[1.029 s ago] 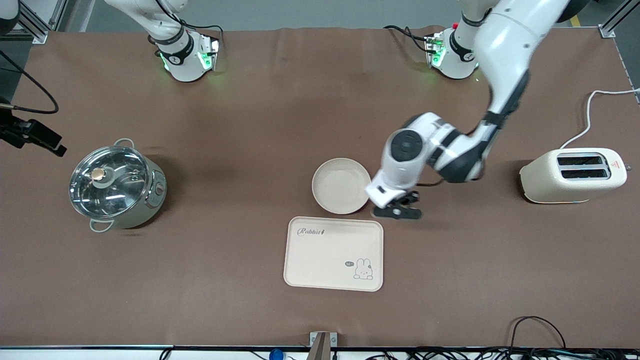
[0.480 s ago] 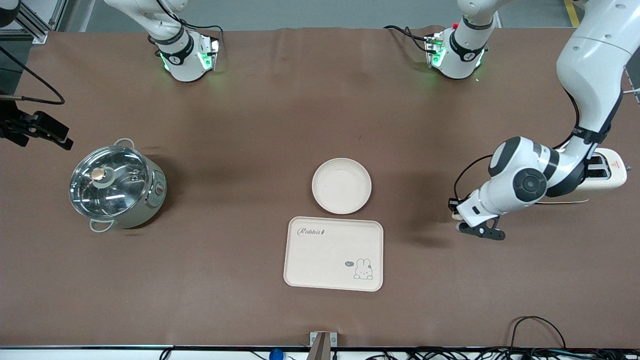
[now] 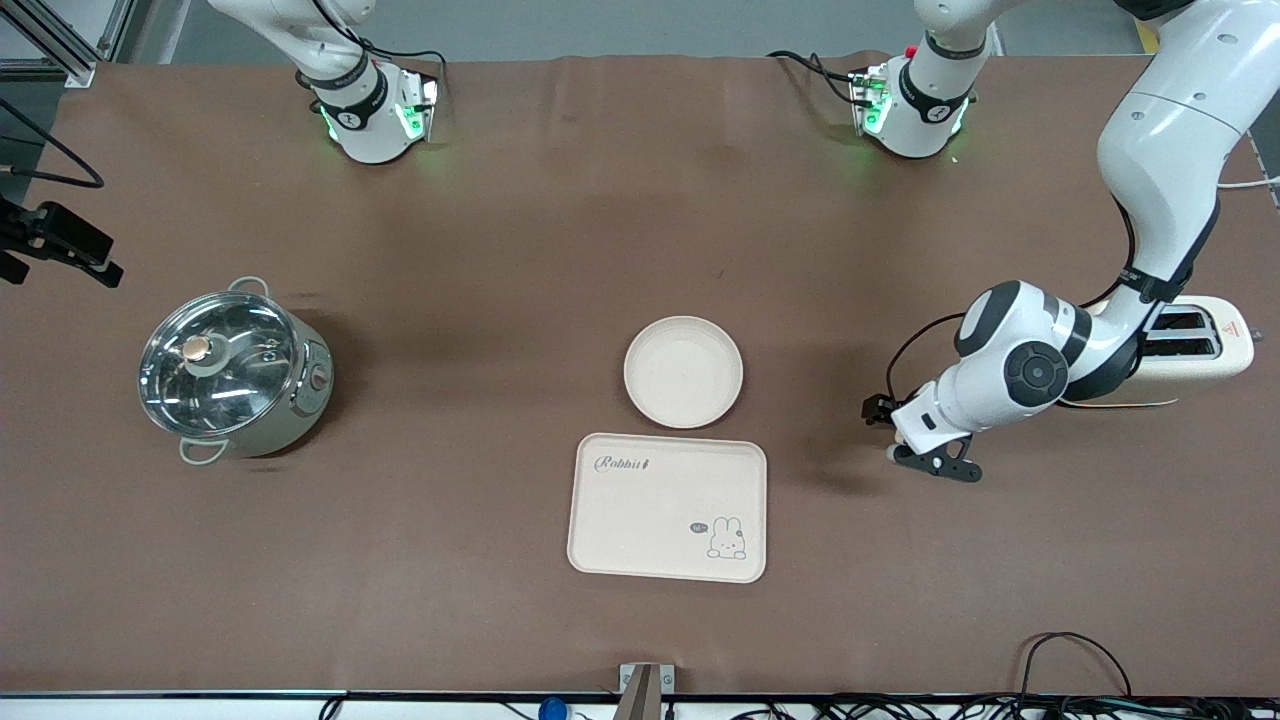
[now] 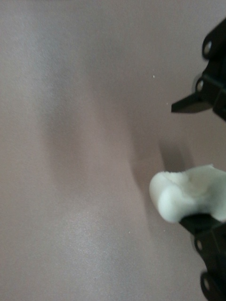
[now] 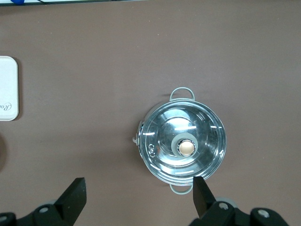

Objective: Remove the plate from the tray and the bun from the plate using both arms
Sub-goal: 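Carry the bun toward the toaster and lower it with the left gripper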

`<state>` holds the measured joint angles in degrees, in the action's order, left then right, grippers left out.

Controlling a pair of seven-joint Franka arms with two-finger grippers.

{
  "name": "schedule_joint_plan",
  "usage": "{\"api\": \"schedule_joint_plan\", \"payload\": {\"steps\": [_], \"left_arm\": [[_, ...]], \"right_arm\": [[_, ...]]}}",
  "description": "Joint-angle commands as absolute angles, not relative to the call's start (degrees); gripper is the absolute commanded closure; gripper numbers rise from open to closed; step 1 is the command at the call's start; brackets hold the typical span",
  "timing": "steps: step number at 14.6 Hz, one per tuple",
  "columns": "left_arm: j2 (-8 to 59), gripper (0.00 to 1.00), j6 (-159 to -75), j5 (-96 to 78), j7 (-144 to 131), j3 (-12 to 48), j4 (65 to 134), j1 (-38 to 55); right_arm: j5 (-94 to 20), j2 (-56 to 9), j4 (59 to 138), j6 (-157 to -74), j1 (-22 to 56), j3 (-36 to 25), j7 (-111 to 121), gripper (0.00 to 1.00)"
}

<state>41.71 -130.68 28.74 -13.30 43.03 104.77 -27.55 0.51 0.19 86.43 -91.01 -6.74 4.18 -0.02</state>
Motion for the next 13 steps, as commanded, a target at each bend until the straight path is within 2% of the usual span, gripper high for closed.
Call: {"api": "schedule_joint_plan", "payload": {"steps": [1, 9, 11, 13], "left_arm": [[39.2, 0.0, -130.17, 28.12, -12.57, 43.94, 104.77, -28.47], [38.76, 0.0, -128.94, 34.01, -13.54, 44.03, 103.45, -27.07], [38.41, 0.0, -124.22, 33.93, -12.66, 45.6, 99.43, -27.51], [37.89, 0.0, -116.76, 33.14, -12.39, 50.77, 92.67, -28.82]], "right_arm": [[0.53, -0.09, 85.78, -90.7, -7.91, 4.31, 2.28, 0.0], [0.53, 0.09, 86.13, -90.09, -7.73, 4.39, 2.02, 0.0], [0.53, 0.09, 86.31, -90.17, -7.82, 4.39, 2.02, 0.0], [0.53, 0.09, 86.4, -90.18, -8.43, 4.39, 2.37, 0.0]]}}
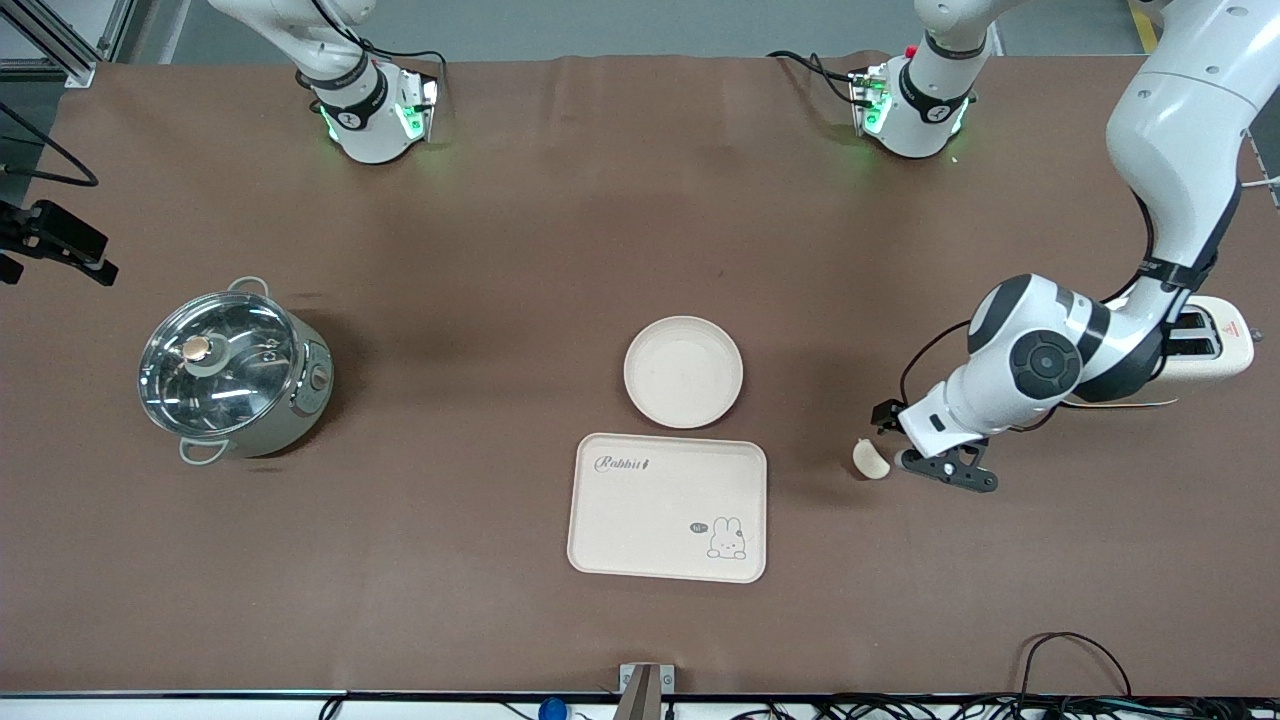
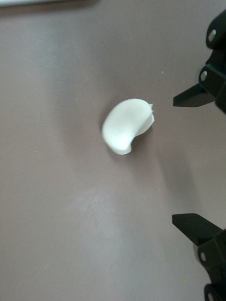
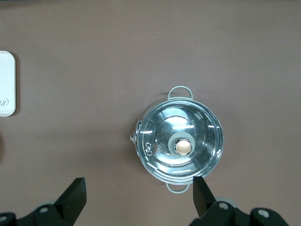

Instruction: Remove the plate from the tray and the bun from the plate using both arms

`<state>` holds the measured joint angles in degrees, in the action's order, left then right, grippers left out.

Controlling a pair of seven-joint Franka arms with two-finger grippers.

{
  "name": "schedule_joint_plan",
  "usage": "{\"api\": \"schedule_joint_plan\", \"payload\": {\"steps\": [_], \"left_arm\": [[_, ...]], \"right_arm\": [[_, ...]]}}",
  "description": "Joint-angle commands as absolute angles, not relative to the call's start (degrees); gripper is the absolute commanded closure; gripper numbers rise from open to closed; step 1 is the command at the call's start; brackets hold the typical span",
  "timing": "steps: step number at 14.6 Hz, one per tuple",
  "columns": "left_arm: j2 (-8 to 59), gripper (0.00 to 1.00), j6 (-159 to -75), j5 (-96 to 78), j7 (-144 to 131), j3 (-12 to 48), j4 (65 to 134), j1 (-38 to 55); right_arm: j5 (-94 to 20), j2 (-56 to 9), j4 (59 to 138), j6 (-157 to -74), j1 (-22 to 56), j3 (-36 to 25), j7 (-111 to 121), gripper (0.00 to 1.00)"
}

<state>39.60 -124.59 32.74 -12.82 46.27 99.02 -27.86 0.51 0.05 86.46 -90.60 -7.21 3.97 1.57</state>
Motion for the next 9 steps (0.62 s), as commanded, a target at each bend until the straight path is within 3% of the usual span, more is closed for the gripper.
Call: {"api": "schedule_joint_plan", "payload": {"steps": [1, 4, 9], "left_arm": [[37.36, 0.0, -111.93, 33.13, -12.48, 52.98, 88.72, -28.92], [34.73, 0.0, -100.75, 32.96, -12.74, 58.43, 81.66, -29.7], [25.17, 0.0, -96.24, 22.62, -9.94, 64.07, 79.72, -39.19]], "right_arm": [[0.53, 0.09, 86.48, -90.09, -8.61, 4.39, 2.37, 0.0], [0.53, 0.09, 86.48, -90.09, -8.61, 4.39, 2.37, 0.0], [0.35, -0.09, 86.4, -90.26, -8.7, 4.39, 2.46, 0.0]]}}
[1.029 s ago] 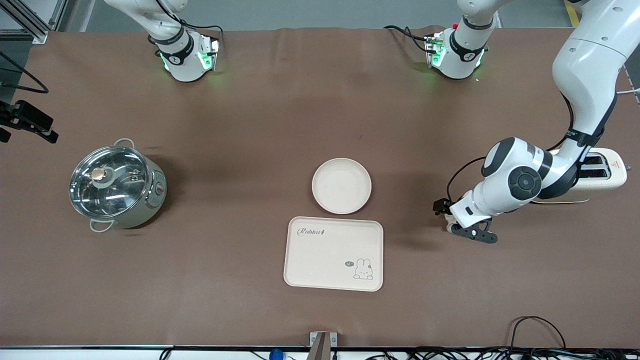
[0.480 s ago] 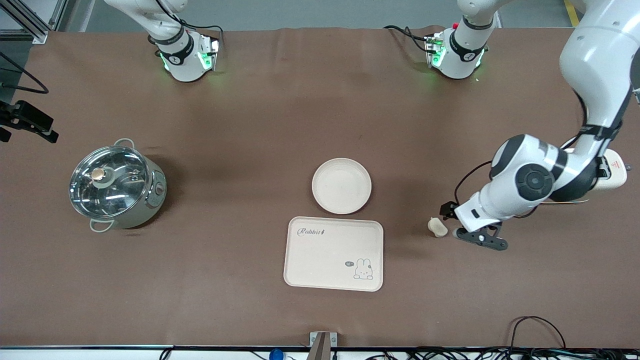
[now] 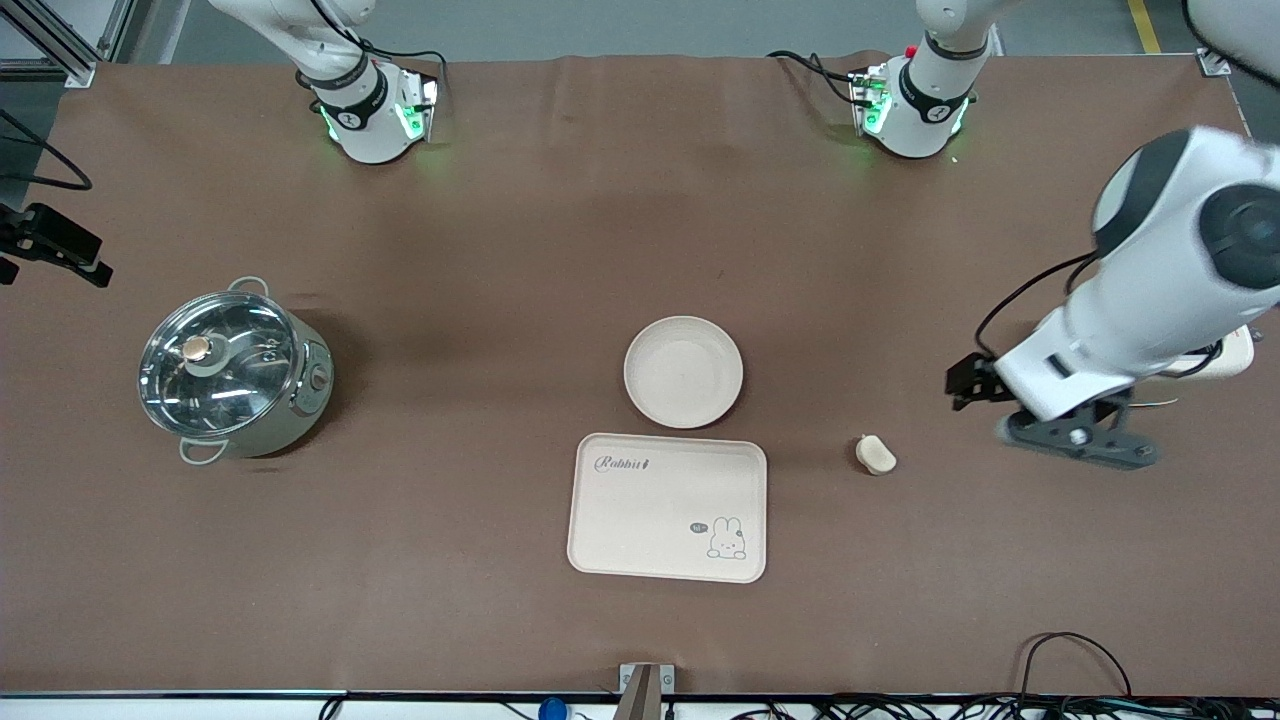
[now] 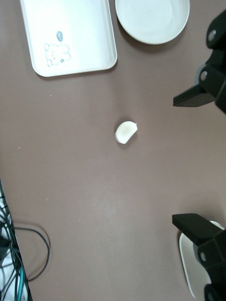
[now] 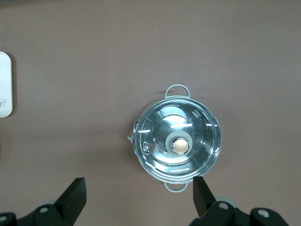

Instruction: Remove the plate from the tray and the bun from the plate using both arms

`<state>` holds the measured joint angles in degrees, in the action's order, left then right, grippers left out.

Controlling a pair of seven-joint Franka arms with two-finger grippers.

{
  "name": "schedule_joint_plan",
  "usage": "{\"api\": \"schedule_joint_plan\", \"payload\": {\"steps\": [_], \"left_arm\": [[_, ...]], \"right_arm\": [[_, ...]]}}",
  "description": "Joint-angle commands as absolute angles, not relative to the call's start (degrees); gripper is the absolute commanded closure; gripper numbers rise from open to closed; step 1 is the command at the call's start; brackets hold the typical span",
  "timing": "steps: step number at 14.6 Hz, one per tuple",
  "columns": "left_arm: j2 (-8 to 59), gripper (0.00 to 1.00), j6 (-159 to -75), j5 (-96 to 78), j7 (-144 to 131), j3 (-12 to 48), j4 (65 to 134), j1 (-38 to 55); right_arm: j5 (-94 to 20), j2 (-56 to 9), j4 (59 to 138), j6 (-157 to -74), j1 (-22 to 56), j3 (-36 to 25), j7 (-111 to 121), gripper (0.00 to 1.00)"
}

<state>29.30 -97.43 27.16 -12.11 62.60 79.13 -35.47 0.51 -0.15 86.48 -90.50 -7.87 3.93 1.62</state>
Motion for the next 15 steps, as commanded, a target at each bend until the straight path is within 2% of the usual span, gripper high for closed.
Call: {"api": "schedule_joint_plan", "payload": {"steps": [1, 3, 4, 8, 12, 13, 15], "left_arm": [[23.48, 0.0, -95.46, 20.33, -9.67, 63.38, 79.54, -39.11], [19.8, 0.0, -89.07, 16.64, -7.84, 59.17, 77.27, -37.63], [18.21, 0.0, -86.77, 14.26, -5.39, 54.89, 75.69, -34.92], [9.6, 0.0, -85.43, 6.51, -1.24, 32.49, 75.5, -20.26], [3.53, 0.0, -86.21, 0.99, 2.19, 12.17, 81.1, -6.27], [1.51, 0.0, -88.05, -0.95, 2.72, 9.34, 85.04, -4.5], [-3.06, 0.0, -91.39, -1.23, 2.9, 8.79, 91.38, -4.31]], "right_arm": [[0.35, -0.09, 86.48, -90.26, -8.79, 4.39, 2.55, 0.0], [0.0, -0.09, 86.48, -90.18, -8.96, 4.39, 2.64, 0.0], [-0.09, -0.09, 86.48, -90.18, -9.14, 4.39, 2.64, 0.0], [-0.35, -0.09, 86.48, -90.18, -9.05, 4.39, 2.64, 0.0], [-0.35, -0.09, 86.48, -90.18, -9.14, 4.39, 2.64, 0.0], [-0.35, -0.09, 86.48, -90.18, -9.14, 4.39, 2.64, 0.0], [-0.35, -0.09, 86.48, -90.18, -9.14, 4.39, 2.64, 0.0]]}}
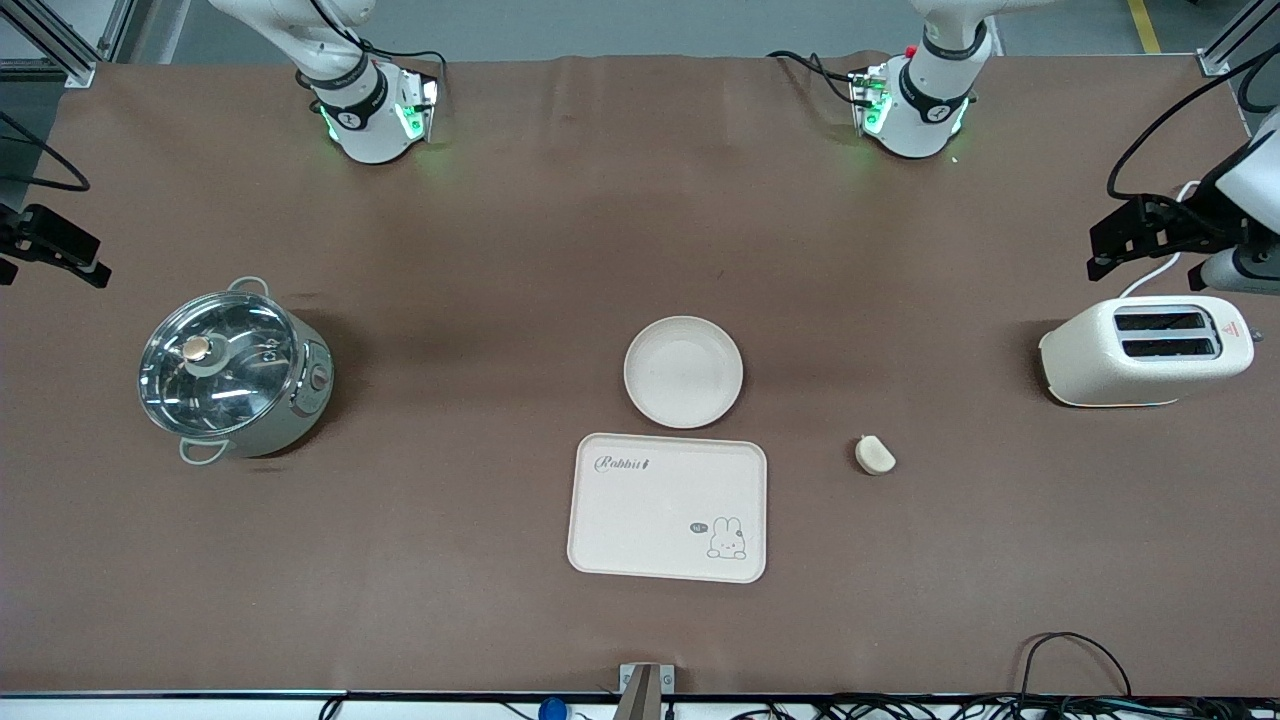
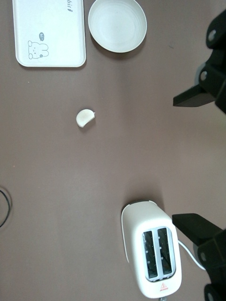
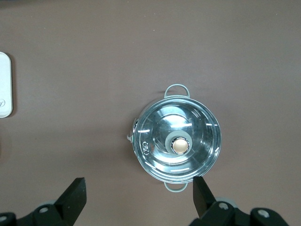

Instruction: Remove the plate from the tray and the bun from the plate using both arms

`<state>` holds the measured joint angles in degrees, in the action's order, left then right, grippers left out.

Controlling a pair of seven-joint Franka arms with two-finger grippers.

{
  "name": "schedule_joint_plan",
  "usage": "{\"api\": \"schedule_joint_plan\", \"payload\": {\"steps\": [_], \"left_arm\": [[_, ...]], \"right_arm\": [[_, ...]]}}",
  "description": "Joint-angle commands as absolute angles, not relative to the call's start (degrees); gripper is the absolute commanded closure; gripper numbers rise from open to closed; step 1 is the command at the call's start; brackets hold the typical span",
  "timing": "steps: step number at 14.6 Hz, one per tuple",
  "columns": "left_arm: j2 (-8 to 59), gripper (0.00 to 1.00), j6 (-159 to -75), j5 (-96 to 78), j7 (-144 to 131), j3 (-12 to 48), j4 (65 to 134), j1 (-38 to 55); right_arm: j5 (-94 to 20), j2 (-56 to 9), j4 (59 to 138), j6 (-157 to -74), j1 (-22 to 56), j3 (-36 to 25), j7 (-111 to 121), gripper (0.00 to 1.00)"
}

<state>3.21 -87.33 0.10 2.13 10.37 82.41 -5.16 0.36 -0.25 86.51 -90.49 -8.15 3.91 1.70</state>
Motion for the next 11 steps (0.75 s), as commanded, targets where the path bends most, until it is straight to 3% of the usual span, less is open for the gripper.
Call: {"api": "schedule_joint_plan", "payload": {"steps": [1, 5, 11], "left_arm": [[-3.69, 0.0, -91.75, -1.32, 2.9, 8.44, 92.28, -3.78], [-7.29, 0.0, -95.26, -0.53, 2.99, 3.53, 96.76, 2.62], [-3.78, 0.0, -94.75, -0.62, 2.55, 3.52, 92.29, 1.5]], "right_arm": [[-0.35, -0.09, 86.48, -90.18, -9.14, 4.39, 2.72, 0.0], [-0.26, 0.09, 85.78, -90.18, -8.96, 4.48, 2.46, 0.0], [-0.26, 0.09, 84.99, -88.95, -9.05, 4.39, 2.72, 0.0]]}}
